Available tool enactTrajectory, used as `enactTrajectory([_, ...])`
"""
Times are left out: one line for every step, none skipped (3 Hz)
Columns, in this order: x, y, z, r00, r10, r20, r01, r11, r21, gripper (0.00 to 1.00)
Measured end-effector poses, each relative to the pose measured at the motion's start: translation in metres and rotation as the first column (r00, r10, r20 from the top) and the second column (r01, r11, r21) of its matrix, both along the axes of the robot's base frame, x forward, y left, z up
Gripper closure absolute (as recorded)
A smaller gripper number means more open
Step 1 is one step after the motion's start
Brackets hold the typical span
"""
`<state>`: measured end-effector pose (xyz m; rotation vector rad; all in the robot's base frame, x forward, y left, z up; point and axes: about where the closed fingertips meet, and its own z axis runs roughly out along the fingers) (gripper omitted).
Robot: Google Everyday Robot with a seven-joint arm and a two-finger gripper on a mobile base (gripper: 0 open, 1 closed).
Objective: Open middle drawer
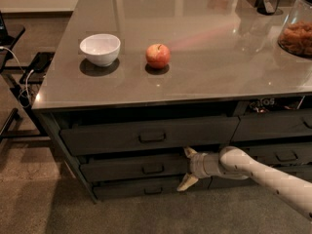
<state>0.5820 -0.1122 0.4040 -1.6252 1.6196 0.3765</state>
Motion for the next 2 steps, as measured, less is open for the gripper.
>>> enactTrajectory([0.018, 0.021, 0.011, 0.9988, 0.039, 0.031, -0.039, 0.999, -0.006, 0.0])
enactTrajectory([0.023, 0.018, -0.001, 0.9992, 0.03, 0.027, -0.029, 0.999, -0.028, 0.0])
